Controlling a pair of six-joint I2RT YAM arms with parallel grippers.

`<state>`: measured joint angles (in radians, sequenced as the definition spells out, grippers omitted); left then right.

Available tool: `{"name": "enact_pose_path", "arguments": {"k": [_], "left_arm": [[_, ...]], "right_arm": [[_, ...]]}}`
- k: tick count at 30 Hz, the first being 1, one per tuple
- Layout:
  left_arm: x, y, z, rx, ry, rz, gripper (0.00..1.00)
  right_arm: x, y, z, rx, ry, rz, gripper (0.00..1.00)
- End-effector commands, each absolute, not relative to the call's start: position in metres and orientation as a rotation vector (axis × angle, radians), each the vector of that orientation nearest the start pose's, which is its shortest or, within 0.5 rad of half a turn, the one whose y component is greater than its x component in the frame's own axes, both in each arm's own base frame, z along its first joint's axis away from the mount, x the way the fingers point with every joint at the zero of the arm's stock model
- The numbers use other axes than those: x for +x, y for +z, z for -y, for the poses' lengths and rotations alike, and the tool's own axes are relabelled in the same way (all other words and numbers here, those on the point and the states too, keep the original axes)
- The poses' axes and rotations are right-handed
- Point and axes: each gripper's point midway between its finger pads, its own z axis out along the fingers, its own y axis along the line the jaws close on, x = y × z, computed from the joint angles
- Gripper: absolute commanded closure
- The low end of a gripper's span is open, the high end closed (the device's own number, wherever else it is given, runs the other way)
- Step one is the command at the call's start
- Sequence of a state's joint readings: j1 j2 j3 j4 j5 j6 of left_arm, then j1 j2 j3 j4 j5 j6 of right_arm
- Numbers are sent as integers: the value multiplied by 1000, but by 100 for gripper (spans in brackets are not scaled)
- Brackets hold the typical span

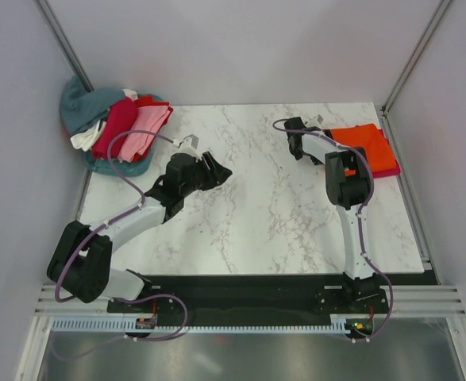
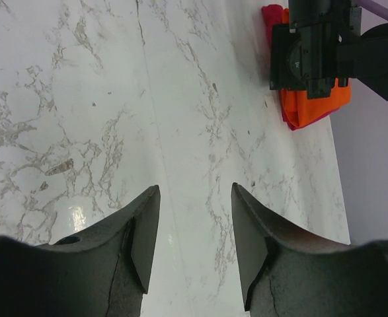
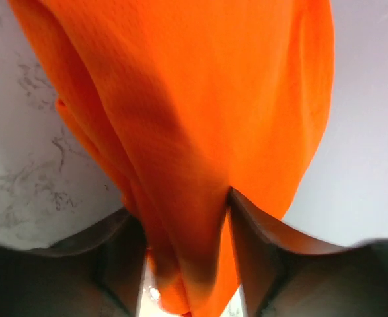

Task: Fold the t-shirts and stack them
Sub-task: Neatly place the folded tshirt to the corner

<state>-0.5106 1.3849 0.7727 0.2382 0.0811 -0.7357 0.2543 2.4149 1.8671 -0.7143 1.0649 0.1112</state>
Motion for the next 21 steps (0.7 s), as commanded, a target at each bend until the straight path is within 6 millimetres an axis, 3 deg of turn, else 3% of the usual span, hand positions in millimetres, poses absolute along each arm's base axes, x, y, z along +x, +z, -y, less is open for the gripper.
{"name": "enact_pose_path", "arguments": {"k": [1,4,10,19,20,21], "left_arm": [[354,175,238,-138,-859,-1995,46],[354,172,239,-145,-864,-2002,46],[354,169,244,-140,-888,-2017,47],[351,167,239,-148,-868,-2017,47],[351,166,238,-150,-863,-2017,47],[351,165,236,-155,-857,-2020,47]], "right_arm": [[492,53,35,47,-1381,-2325,46],[492,55,28,54,-1364,-2316,66],[491,71,0,43,-1313,-2266,88],[480,85,-70,-5,-1077,-2308,85],[480,87,-83,-4,-1021,-2316,82],[479,80,-98,11,-910,-2369,67]]}}
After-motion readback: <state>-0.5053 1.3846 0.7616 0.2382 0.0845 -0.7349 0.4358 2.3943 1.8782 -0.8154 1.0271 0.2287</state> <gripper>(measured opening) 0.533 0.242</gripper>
